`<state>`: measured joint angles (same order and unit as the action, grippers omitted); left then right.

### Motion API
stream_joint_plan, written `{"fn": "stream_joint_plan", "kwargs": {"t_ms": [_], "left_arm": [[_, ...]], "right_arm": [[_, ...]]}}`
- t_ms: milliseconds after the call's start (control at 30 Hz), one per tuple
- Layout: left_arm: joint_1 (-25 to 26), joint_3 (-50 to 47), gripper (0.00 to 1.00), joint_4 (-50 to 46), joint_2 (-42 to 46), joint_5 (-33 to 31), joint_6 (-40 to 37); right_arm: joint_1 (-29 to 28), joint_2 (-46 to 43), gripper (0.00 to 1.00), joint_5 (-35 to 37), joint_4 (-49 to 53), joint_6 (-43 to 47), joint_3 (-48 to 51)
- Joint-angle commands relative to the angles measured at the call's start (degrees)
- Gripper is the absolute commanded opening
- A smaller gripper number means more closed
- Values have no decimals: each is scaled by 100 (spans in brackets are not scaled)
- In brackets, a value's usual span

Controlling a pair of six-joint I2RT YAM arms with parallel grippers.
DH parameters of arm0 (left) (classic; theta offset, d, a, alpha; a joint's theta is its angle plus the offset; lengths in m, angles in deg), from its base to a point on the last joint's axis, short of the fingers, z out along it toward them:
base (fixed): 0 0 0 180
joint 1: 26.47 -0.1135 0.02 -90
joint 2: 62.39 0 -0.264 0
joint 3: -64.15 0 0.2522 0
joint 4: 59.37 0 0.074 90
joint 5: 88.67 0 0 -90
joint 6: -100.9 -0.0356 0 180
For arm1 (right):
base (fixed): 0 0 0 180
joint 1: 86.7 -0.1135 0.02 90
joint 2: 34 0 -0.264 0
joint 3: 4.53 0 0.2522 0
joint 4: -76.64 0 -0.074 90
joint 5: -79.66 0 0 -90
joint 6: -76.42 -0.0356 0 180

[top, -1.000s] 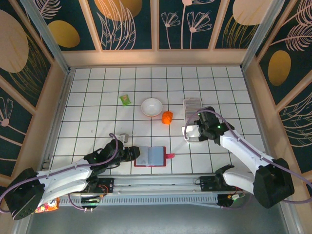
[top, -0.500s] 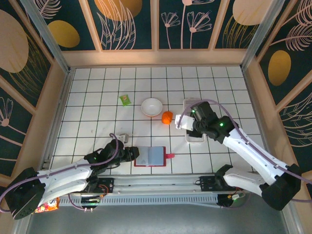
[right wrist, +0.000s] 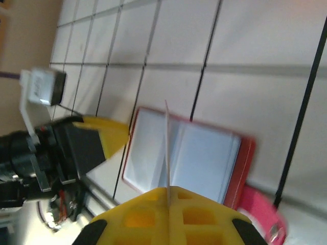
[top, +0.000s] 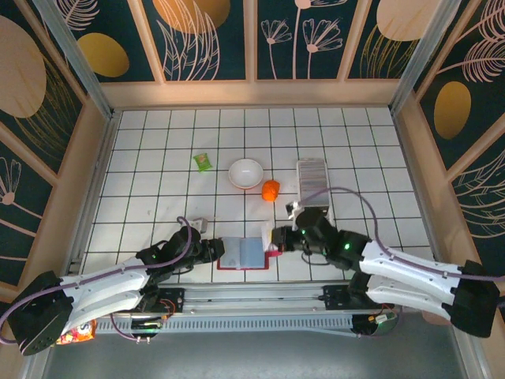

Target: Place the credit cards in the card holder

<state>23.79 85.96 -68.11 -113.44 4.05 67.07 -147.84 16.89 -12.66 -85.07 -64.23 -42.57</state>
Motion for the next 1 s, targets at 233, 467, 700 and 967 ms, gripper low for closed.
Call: {"fn": "stream_joint_plan", "kwargs": {"t_ms": [233, 467, 700, 967], "left_arm": [[5, 99, 41, -151, -129, -18, 110], [10, 39, 36, -29, -146, 142, 149], [8, -16, 35, 8, -151, 161, 184], [9, -24, 32, 43, -192, 170, 197]], "right_arm": [[-1137, 1748, 0, 1420, -2744, -2215, 149], [-1145, 2524, 0, 1387, -3196, -2438, 124], [-1209, 2902, 0, 1337, -2915, -2335, -43], [-1212, 2830, 0, 1433, -2686, -2299, 32]]}}
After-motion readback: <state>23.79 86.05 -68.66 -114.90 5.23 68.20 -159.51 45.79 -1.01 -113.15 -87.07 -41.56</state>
